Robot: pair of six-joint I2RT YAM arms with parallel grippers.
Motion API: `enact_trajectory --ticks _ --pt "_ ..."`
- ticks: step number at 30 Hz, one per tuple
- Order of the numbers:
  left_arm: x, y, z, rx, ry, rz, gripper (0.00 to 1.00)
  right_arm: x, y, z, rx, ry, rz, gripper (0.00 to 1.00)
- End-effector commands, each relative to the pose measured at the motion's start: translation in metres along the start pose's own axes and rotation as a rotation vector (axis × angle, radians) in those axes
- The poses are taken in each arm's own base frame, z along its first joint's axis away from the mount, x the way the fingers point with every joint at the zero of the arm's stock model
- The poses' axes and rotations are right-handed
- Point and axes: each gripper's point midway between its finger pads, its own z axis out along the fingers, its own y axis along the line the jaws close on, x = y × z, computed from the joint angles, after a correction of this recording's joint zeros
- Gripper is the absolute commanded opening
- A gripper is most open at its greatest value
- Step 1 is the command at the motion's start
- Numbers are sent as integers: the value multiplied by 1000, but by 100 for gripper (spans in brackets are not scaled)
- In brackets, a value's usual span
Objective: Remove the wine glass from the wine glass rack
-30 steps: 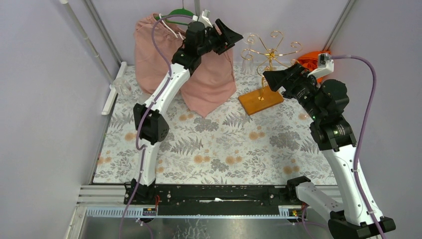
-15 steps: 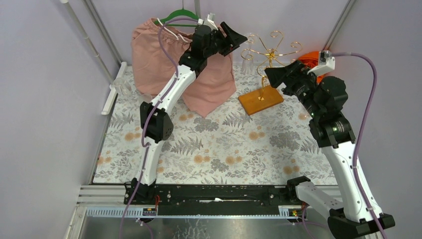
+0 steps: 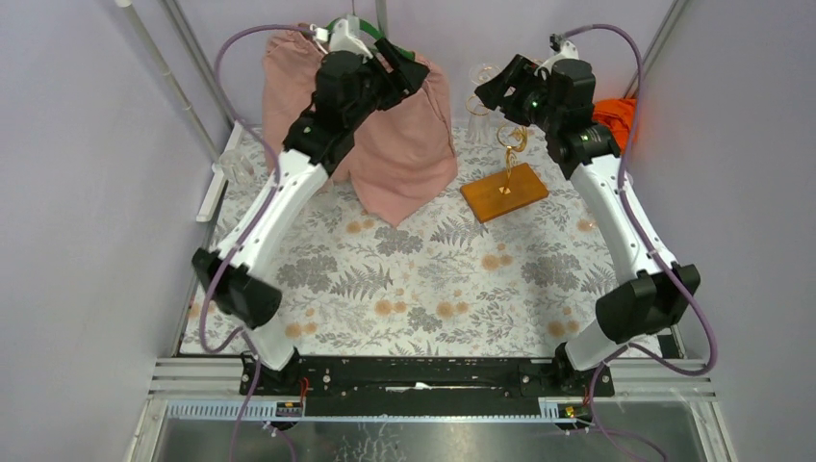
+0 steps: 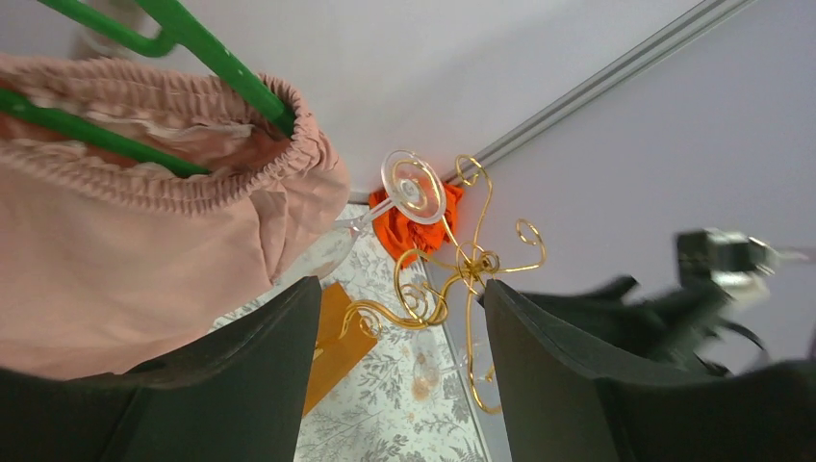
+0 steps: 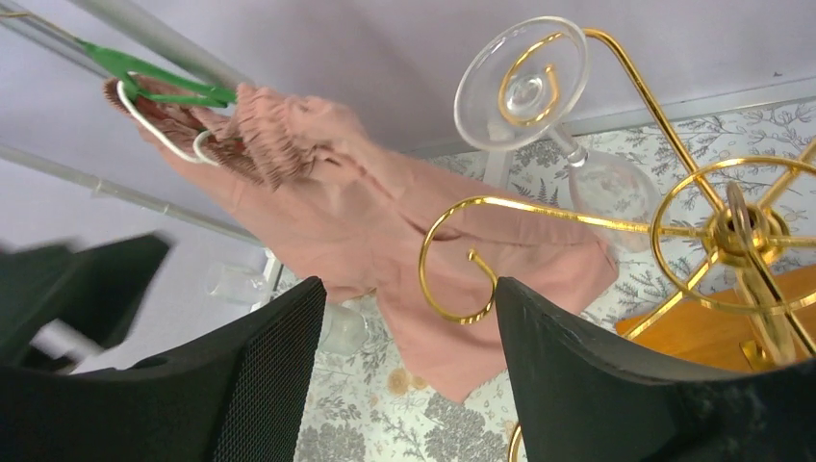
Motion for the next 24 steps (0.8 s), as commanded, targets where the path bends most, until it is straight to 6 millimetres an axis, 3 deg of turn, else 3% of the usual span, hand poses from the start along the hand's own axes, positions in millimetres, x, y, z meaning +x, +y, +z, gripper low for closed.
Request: enact_trajectory --ticks 1,5,12,18,24 --pt "-7 7 -34 -67 -54 83 71 -35 6 9 1 -72 -42 73" --pt "-17 3 -62 -62 -87 106 71 -41 -6 24 32 -79 -36 68" --pt "-21 2 -91 -68 -90 116 71 -45 -30 53 92 -53 -8 65" --pt "-29 0 -108 -72 -113 129 71 -36 -43 70 111 -21 25 65" --pt "-29 2 -112 -77 -115 134 72 -26 -51 80 109 0 47 65"
